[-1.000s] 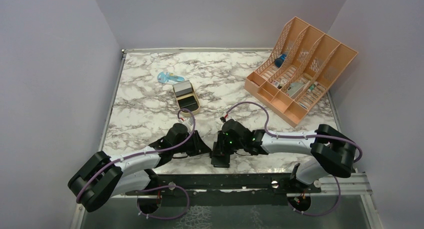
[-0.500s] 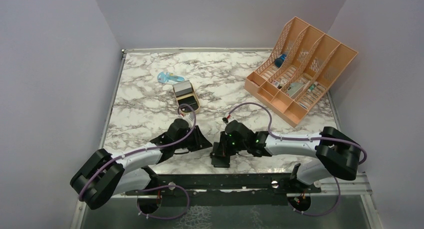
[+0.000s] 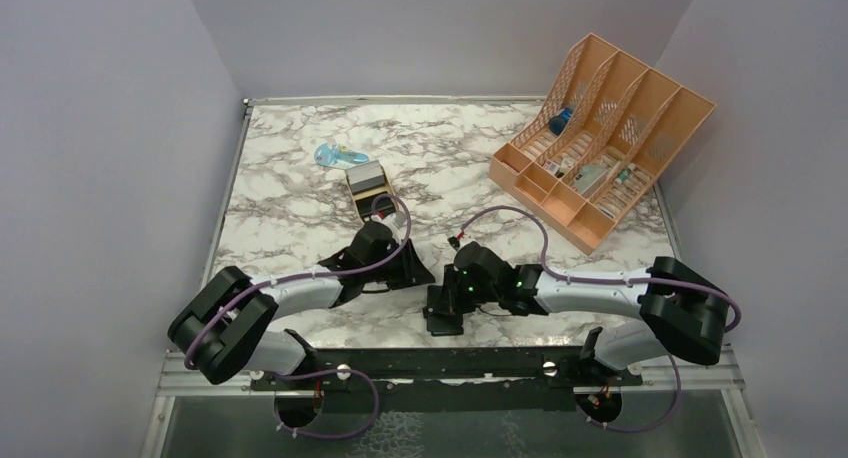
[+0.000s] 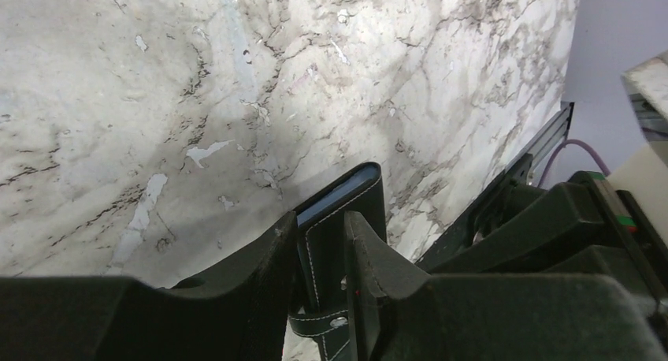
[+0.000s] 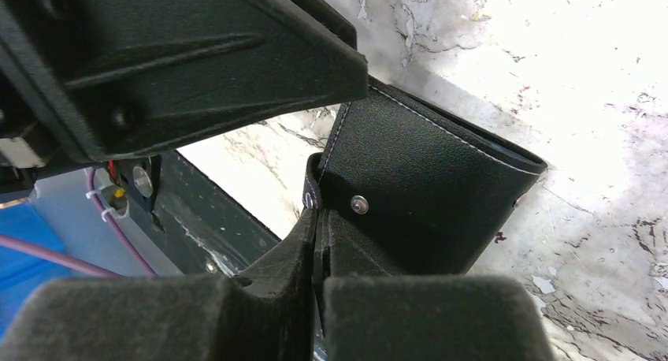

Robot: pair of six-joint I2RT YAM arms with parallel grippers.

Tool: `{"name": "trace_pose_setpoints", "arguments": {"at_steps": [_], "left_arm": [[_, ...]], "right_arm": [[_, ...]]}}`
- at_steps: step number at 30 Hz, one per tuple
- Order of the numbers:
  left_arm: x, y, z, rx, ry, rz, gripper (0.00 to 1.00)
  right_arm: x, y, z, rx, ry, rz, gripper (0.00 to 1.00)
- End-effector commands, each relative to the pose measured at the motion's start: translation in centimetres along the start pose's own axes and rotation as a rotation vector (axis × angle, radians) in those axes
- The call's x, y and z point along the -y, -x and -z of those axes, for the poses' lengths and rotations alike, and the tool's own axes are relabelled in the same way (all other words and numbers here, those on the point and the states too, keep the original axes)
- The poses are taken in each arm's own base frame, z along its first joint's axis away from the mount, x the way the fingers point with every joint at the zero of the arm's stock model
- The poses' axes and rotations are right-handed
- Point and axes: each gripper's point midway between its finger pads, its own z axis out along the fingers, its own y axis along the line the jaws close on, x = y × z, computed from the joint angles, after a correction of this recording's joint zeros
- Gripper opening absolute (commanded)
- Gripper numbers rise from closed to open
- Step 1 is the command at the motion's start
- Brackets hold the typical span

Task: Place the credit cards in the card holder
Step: Close the card holder at the center of the board.

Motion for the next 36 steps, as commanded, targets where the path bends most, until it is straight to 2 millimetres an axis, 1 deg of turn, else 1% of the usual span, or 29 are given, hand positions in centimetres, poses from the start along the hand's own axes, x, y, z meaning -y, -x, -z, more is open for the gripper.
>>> {"name": "trace_pose_setpoints", "arguments": {"at_steps": [1,4,10,13,18,23,28,36], "left_arm": [[0.8,0.1,-0.5,-0.027,-0.036,-0.04,0.31],[0.2,-0.2,-0.7,-0.037,-0.022,-0.039,0.3],[-1.2,-0.8,-0.9,-0.05,0.021,-0.033,0.24],[-1.5,-1.0,-1.0,-0.052,0.031,-0.035,0.22],[-1.6,-1.0,-0.8,-0.048,0.029,-0.042,0.19],[-1.9,-1.3,-0.7,-0.053,0.036,-0.04,0.17],[-2.2,-1.5,-0.6,-0.053,0.042,-0.036,0.17],[-2.2,-1.6,-0.3,-0.048,0.041,-0.031,0.17]], "right_arm": [[0.5,-0.1,0.4,0.006,-0.017,0.013,0.01],[0.6,-0.1,0.5,0.009,-0.028,0.003,0.01],[1.2,0.3,1.0,0.033,-0.062,-0.025,0.01],[1.4,0.3,1.1,0.039,-0.073,-0.033,0.01],[2.1,0.2,1.0,0.045,-0.105,-0.043,0.01],[2.5,0.3,1.0,0.054,-0.128,-0.051,0.01],[3.1,0.2,0.9,0.06,-0.15,-0.057,0.01],[3.5,0.2,0.8,0.063,-0.164,-0.064,0.01]]}}
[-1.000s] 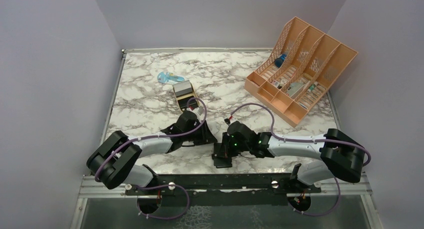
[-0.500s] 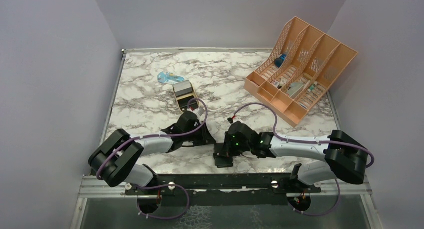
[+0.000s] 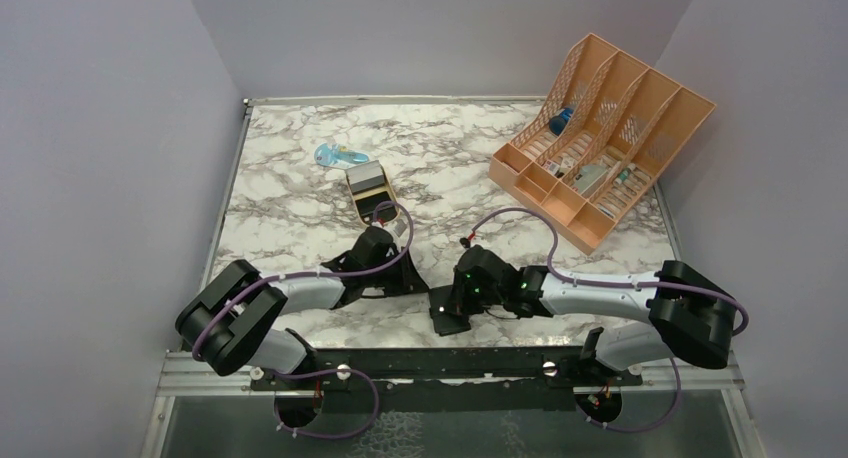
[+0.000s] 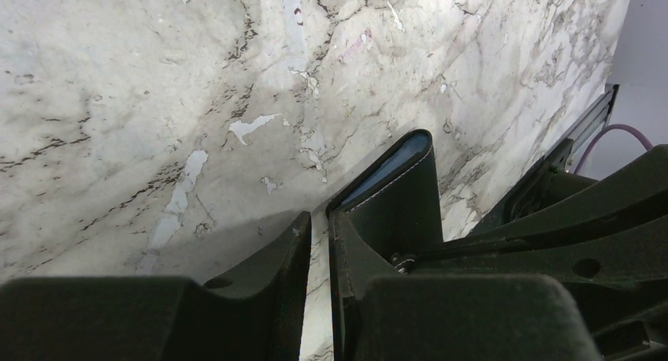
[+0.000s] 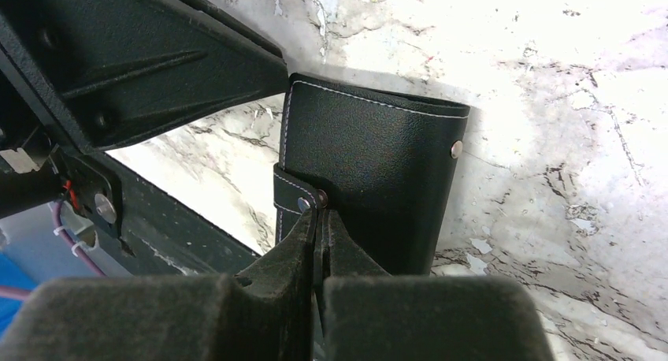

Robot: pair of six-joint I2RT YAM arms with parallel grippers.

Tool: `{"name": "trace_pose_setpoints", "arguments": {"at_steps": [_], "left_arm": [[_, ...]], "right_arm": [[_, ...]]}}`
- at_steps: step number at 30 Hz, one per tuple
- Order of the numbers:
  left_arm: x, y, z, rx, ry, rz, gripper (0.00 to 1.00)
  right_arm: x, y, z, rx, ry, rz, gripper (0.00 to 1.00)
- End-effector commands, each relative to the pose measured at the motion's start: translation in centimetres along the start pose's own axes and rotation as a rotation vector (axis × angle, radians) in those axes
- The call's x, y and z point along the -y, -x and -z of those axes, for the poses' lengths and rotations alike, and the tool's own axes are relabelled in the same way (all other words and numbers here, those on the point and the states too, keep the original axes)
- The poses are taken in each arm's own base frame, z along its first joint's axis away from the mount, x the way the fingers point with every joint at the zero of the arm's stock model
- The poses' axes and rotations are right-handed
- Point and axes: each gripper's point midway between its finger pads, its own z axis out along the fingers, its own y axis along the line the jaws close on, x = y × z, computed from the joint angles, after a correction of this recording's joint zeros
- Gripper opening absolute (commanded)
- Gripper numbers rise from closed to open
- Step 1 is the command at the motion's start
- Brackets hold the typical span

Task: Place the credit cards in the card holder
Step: Close the card holder at the center of the board.

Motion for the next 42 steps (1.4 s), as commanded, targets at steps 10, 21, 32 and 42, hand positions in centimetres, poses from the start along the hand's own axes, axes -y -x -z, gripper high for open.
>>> {"name": "trace_pose_setpoints", "arguments": {"at_steps": [10,21,32,42], "left_arm": [[0.1,0.3,0.3,0.023,-0.011,-0.021,0.18],[3.6,1.6,1.7,0.094,-0.106,-0.06,0.28],[2.6,0.0,-0.2,0.013,-0.076,-0.078,0.29],[1.7,-1.2,-1.0,-0.03,-0.045,-0.074,0.24]], "right_arm": [[-0.1,1.9,0.5,0.086,-0.022,0.001,0.01],[-0.1,2.0,0.4,0.096,-0.021,0.003,0.01],[-0.2,2.2,0.4,0.102,-0.019,0.003,0.01],[0.4,2.5,0.4,0.124,-0.052,-0.003,0.01]]}}
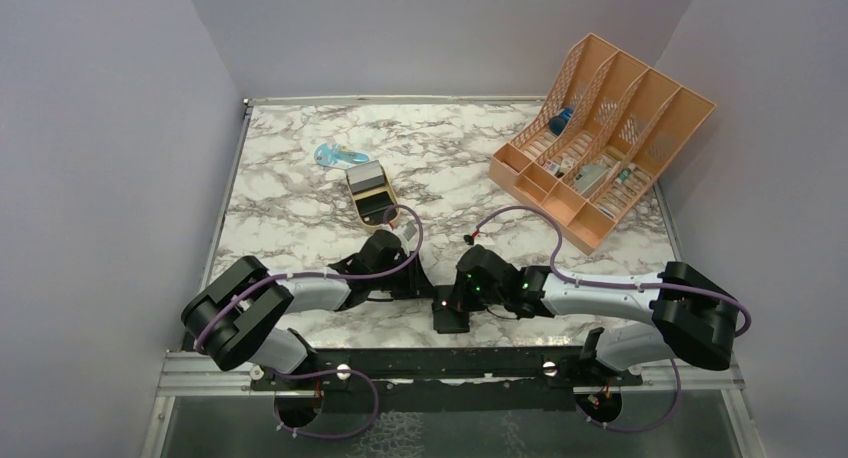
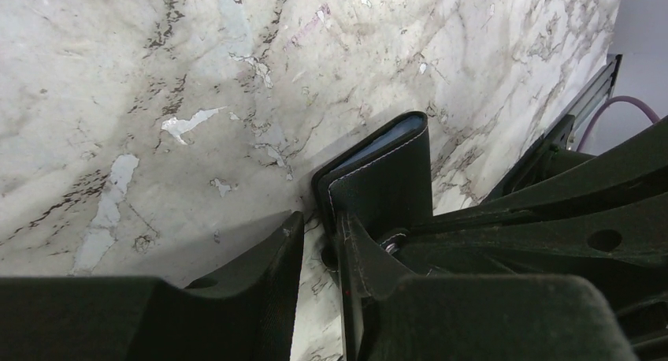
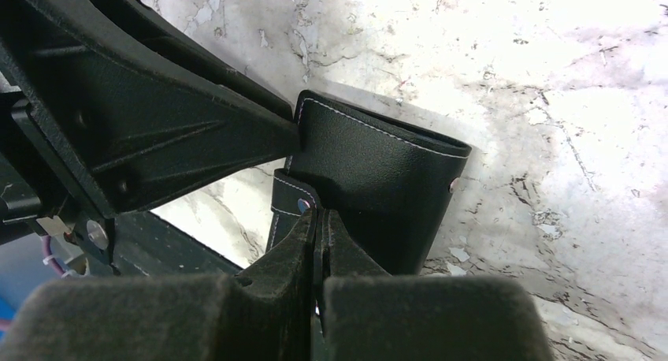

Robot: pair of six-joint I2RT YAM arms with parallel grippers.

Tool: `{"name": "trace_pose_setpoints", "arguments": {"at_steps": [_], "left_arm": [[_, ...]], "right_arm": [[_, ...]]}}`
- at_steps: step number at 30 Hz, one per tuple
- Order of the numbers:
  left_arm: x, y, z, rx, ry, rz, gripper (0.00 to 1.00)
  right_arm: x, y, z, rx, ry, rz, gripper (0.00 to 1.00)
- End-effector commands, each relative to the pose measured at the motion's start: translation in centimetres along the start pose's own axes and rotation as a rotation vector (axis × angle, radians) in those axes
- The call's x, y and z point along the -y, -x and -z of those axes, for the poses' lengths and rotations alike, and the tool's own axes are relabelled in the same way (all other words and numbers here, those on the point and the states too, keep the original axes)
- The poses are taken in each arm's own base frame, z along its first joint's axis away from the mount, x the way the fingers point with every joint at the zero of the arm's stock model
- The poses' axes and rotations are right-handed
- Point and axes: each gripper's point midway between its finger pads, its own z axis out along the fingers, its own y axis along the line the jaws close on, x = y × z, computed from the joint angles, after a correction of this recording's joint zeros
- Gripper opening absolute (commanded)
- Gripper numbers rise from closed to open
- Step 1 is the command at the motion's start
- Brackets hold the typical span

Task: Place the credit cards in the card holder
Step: Close the card holder at the center of the board.

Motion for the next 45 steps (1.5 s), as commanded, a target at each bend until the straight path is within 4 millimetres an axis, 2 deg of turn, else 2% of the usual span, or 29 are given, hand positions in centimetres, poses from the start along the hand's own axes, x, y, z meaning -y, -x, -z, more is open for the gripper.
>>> {"name": "trace_pose_setpoints", "arguments": {"at_steps": [1,10,40,45], "left_arm": [[0.5,0.2,-0.3,0.003,-0.011,-0.028,0.24],[0.5,0.2,-0.1,0.008,-0.01,-0.027,0.24],[0.7,0.5,-0.2,0.009,-0.005,-0.034,0.24],[0.6,0.5,-0.2,0.009,-0.001,-0.033,0.24]], "right_arm": [[-0.2,1.5,0.3,0.066,-0.014,-0.001,0.01],[0.4,0.9,0.1,0.043,-0.032,-0.01,0.01],[-1.0,-0.1,0.5,-0.023,0.032,-0.033,0.01],[-0.2,-0.4,0.4,-0.028,0.001,-0.04,0.01]]}}
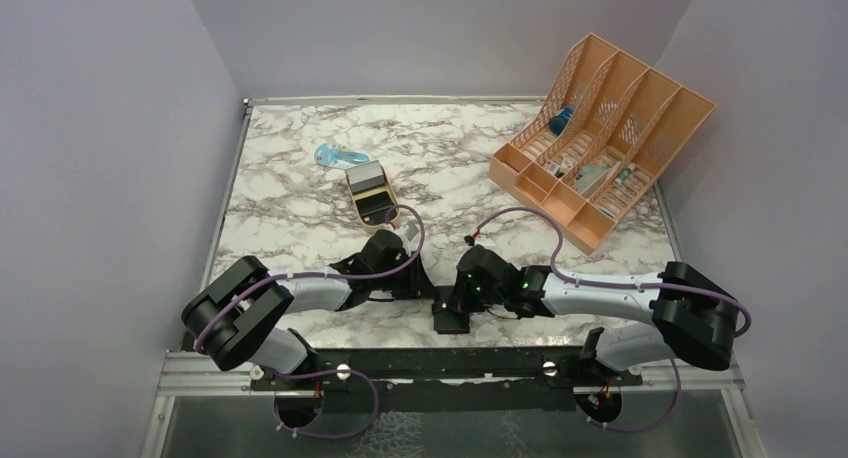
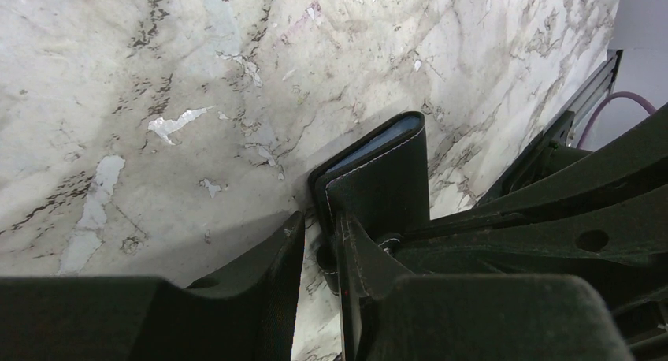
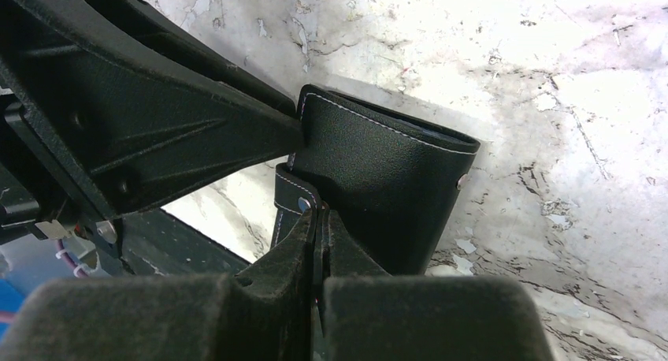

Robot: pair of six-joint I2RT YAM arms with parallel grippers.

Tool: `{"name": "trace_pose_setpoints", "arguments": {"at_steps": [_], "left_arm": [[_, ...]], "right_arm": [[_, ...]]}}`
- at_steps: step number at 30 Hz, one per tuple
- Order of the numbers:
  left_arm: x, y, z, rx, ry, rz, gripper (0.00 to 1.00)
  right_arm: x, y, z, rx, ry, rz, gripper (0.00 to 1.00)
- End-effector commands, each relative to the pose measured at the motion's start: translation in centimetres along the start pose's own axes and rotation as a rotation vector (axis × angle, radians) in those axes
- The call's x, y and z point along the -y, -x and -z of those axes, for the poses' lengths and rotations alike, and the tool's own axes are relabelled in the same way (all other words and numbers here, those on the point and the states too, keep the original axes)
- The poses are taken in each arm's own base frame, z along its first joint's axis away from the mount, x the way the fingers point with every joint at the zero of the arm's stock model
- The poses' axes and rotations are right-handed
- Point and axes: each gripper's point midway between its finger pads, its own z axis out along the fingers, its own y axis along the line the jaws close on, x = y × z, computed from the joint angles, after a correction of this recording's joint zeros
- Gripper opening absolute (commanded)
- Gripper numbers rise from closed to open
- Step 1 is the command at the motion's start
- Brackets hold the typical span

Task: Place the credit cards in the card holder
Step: Close the card holder at the center of the board.

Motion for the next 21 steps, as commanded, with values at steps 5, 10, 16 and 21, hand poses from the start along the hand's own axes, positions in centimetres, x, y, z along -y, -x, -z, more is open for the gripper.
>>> {"name": "trace_pose_setpoints", "arguments": {"at_steps": [5,10,16,21], "left_arm": [[0.3,0.5,-0.2,0.013,0.006,-0.027,0.24],[0.3,0.5,-0.2,0.013,0.007,-0.027,0.24],[0.1,0.5,-0.2,0.013,0.013,-0.023,0.24],[1.0,0.9,0.1,0.026,-0.011,-0.027,0.24]], "right_arm": [[0.8,-0.1,0.0,0.0,-0.041,-0.02,0.01],[1.4,-0.2,0.1,0.0,-0.071,-0.025,0.01],[1.8,-0.4,0.0,-0.002,-0.083,-0.026,0.01],[1.9,-0.7,-0.3,-0.015,-0.088,-0.027,0.01]]}}
